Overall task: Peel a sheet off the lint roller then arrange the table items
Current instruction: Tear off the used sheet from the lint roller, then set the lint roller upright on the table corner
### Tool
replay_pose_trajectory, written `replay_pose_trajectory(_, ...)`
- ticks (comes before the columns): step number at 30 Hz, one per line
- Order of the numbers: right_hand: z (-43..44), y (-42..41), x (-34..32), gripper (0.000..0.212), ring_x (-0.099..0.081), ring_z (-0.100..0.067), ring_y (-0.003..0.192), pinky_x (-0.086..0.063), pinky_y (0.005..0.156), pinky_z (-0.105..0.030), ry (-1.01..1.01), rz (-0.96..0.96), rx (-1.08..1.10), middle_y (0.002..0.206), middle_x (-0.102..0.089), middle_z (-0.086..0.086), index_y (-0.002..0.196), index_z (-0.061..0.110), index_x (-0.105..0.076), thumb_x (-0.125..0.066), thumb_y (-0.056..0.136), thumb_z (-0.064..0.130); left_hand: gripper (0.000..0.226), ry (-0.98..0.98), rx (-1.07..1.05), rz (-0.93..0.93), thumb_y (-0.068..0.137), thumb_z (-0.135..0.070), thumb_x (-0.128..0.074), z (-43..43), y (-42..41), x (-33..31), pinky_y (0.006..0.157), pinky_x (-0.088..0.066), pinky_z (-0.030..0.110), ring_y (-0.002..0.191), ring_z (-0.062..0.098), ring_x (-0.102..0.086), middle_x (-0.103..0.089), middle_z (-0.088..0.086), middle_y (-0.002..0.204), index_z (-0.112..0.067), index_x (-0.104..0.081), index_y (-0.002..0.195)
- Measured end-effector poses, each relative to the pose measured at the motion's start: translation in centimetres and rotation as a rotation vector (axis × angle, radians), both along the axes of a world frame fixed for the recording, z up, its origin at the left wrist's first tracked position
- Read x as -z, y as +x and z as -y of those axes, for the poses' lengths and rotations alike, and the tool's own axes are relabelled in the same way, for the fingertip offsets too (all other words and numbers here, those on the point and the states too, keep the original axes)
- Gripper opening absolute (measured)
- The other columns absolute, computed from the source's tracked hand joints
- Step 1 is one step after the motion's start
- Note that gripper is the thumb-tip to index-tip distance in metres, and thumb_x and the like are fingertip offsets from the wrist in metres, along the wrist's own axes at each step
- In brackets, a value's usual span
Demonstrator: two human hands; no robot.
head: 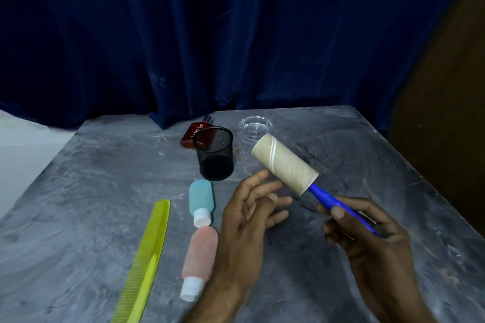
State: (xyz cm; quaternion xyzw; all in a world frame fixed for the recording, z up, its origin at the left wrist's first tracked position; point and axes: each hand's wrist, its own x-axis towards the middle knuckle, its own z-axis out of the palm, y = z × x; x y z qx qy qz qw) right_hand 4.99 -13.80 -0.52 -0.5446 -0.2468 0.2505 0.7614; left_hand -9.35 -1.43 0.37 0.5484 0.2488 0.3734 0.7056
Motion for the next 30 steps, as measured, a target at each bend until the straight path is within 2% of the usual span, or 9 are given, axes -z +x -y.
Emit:
replay_pose_trajectory(3,0.0,0.7,0.3,0.018,-0.053,-0.019,0.054,-0.044,0.047,-0.025,-0.235,0.248,-0.080,0.070,-0.072,-0.011,0.095,0.012,-0.078,-0.077,0.084,0.026,0.042,0.047,0.034,-0.054,0.094,-0.026,-0.060,-0.8,0.7,0.2,0.094,-0.062,0.032,0.118,0.017,-0.074,-0.077,-0.005,0.129,-0.028,-0.064,0.135)
replay_pose_trajectory(5,-0.2,0.8,0.8,0.020,-0.050,-0.010,0.051,-0.041,0.049,-0.025,-0.434,0.526,-0.078,0.061,-0.061,-0.005,0.097,0.019,-0.072,-0.069,0.092,0.038,0.050,0.207,0.030,-0.212,0.092,-0.024,-0.062,-1.2,1.2,0.7,0.105,-0.057,0.034,0.124,0.006,-0.069,-0.073,-0.010,0.135,-0.029,-0.059,0.141)
replay_pose_trajectory(7,-0.7,1.0,0.9,0.021,-0.052,-0.010,0.048,-0.040,0.050,-0.026,-0.578,0.789,0.013,0.058,-0.057,-0.003,0.095,0.025,-0.066,-0.061,0.096,0.045,0.069,0.524,0.043,-0.514,0.094,-0.026,-0.064,-1.6,1.8,1.6,0.121,-0.043,0.036,0.143,0.006,-0.051,-0.054,-0.005,0.156,-0.023,-0.040,0.159)
replay_pose_trajectory(9,-1.4,1.0,0.6,0.015,-0.058,-0.014,0.051,-0.045,0.052,-0.032,-0.676,0.923,0.087,0.055,-0.055,0.001,0.095,0.027,-0.057,-0.056,0.099,0.042,0.091,0.809,0.075,-0.853,0.095,-0.041,-0.062,-1.9,2.5,2.9,0.132,-0.022,0.039,0.161,0.019,-0.021,-0.023,0.005,0.174,-0.015,-0.014,0.168)
replay_pose_trajectory(12,-2.9,0.9,0.4,0.024,-0.066,-0.023,0.062,-0.049,0.058,-0.037,-0.887,1.116,0.151,0.065,-0.060,0.005,0.111,0.022,-0.052,-0.047,0.103,0.044,0.110,0.892,0.093,-1.108,0.092,-0.064,-0.053,-1.6,3.0,4.5,0.135,0.001,0.044,0.165,0.027,0.005,0.006,0.012,0.179,-0.011,0.005,0.169)
replay_pose_trajectory(16,-3.7,0.7,0.3,0.052,-0.072,-0.022,0.074,-0.054,0.065,-0.036,-1.157,1.288,0.166,0.084,-0.073,0.000,0.139,0.018,-0.044,-0.029,0.104,0.052,0.117,0.966,0.081,-1.234,0.085,-0.083,-0.031,-1.2,3.5,5.9,0.131,0.014,0.053,0.164,0.030,0.014,0.012,0.016,0.178,-0.011,0.008,0.168)
replay_pose_trajectory(20,-4.2,0.6,1.1,0.049,-0.072,-0.032,0.063,-0.050,0.055,-0.035,-1.188,1.421,0.155,0.076,-0.074,-0.009,0.129,0.009,-0.057,-0.044,0.102,0.047,0.118,0.994,0.082,-1.245,0.075,-0.089,-0.007,-1.2,3.2,6.5,0.128,0.018,0.057,0.164,0.028,0.020,0.015,0.012,0.178,-0.018,0.010,0.169)
replay_pose_trajectory(23,-4.4,0.2,1.5,0.050,-0.074,-0.025,0.083,-0.051,0.067,-0.034,-1.275,1.410,0.121,0.095,-0.075,-0.002,0.137,0.019,-0.044,-0.022,0.106,0.050,0.117,1.006,0.066,-1.239,0.075,-0.090,-0.004,-1.1,3.1,6.8,0.128,0.018,0.058,0.164,0.027,0.020,0.015,0.010,0.178,-0.022,0.009,0.169)
replay_pose_trajectory(30,-4.3,1.5,2.3,0.043,-0.072,-0.028,0.093,-0.051,0.076,-0.037,-1.249,1.279,0.162,0.101,-0.073,-0.004,0.130,0.022,-0.045,-0.021,0.107,0.048,0.112,1.085,0.031,-1.263,0.079,-0.094,-0.009,-1.6,3.2,7.4,0.128,0.011,0.063,0.166,0.027,0.008,0.003,0.010,0.180,-0.029,-0.001,0.170)
